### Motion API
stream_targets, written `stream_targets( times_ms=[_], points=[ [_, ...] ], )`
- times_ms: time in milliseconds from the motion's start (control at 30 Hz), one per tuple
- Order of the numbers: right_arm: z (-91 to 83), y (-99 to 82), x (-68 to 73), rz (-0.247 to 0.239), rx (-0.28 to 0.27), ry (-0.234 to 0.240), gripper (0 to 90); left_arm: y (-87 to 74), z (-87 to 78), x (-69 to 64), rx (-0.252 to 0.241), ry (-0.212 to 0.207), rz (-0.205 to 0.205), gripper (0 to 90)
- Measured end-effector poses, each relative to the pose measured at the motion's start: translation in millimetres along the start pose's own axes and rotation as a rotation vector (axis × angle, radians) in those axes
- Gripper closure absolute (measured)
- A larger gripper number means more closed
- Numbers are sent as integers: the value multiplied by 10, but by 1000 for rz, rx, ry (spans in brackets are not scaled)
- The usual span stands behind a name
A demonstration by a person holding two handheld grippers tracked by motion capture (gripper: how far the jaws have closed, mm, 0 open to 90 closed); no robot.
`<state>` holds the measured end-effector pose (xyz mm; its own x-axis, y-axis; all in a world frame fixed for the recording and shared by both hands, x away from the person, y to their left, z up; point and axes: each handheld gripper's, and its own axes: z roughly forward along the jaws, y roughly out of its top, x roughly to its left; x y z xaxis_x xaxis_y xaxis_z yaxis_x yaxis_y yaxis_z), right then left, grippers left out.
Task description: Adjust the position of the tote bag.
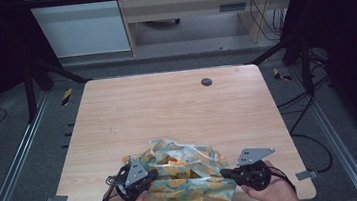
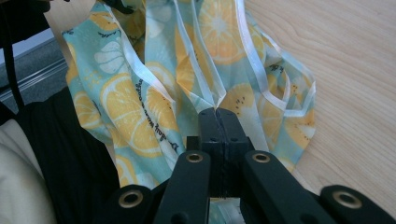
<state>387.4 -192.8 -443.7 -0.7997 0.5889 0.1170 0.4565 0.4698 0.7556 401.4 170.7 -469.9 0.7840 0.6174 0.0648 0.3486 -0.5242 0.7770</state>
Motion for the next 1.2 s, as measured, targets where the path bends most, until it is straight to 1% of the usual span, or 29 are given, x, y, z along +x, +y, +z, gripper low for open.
stream_targets(
  times_ms=[33, 133, 200, 233, 267, 333, 367, 467, 500, 600, 633, 667, 700, 733, 800, 867, 933, 967, 1000, 1033, 1067, 1100, 1133, 1167, 1200],
  points=[
    [14, -10, -5, 2, 5, -2, 900, -14, 25, 5, 4, 8, -2, 897],
    [33, -27, -15, 0, 6, 1, 900, -30, 42, 12, 11, 11, -1, 897],
    [43, -42, -19, -2, 12, 4, 900, -41, 59, 14, 13, 10, -8, 897],
    [58, -61, -7, 0, 24, 9, 900, -51, 72, 17, 20, 9, -13, 896],
    [64, -72, 0, -10, 27, 13, 900, -51, 72, 17, 20, 9, -13, 896],
    [64, -79, 15, -12, 36, 16, 900, -63, 76, 13, 30, 13, -16, 894],
    [71, -95, 27, -18, 46, 23, 900, -75, 84, 16, 38, 11, -24, 892],
    [90, -110, 24, -17, 61, 21, 900, -82, 98, 21, 48, 13, -27, 889],
    [126, -121, 9, -24, 73, 14, 900, -90, 108, 27, 56, 15, -29, 888],
    [161, -127, -10, -22, 84, 9, 900, -94, 108, 30, 50, 19, -34, 884],
    [180, -128, -23, -20, 79, 12, 872, -93, 98, 37, 44, 23, -35, 885],
    [180, -128, -23, -20, 79, 12, 872, -93, 98, 37, 44, 23, -35, 885],
    [171, -121, -21, -21, 71, 8, 787, -88, 83, 50, 36, 22, -36, 885],
    [171, -121, -21, -21, 71, 8, 787, -88, 83, 50, 36, 22, -36, 885],
    [148, -110, -30, -11, 57, -6, 673, -86, 76, 52, 27, 29, -40, 885],
    [101, -87, -36, -6, 44, -20, 594, -86, 76, 50, 30, 27, -36, 885],
    [62, -58, -40, 3, 28, -19, 523, -85, 78, 43, 31, 32, -33, 885],
    [12, -12, -44, -6, 16, -20, 482, -84, 80, 42, 31, 32, -32, 885],
    [12, -12, -44, -6, 16, -20, 482, -83, 81, 42, 31, 33, -31, 885],
    [-23, 46, -37, -4, 5, -13, 443, -82, 82, 41, 31, 34, -30, 885],
    [-23, 46, -37, -4, 5, -13, 443, -83, 82, 41, 32, 35, -29, 885],
    [-52, 115, -20, -13, -4, -10, 427, -82, 81, 43, 32, 39, -27, 885],
    [-52, 115, -20, -13, -4, -10, 427, -82, 81, 43, 32, 39, -27, 886],
    [-78, 190, -3, -22, -17, 2, 406, -82, 79, 45, 31, 40, -27, 886],
    [-78, 190, -3, -22, -17, 2, 406, -81, 77, 45, 30, 42, -26, 886]
  ],
)
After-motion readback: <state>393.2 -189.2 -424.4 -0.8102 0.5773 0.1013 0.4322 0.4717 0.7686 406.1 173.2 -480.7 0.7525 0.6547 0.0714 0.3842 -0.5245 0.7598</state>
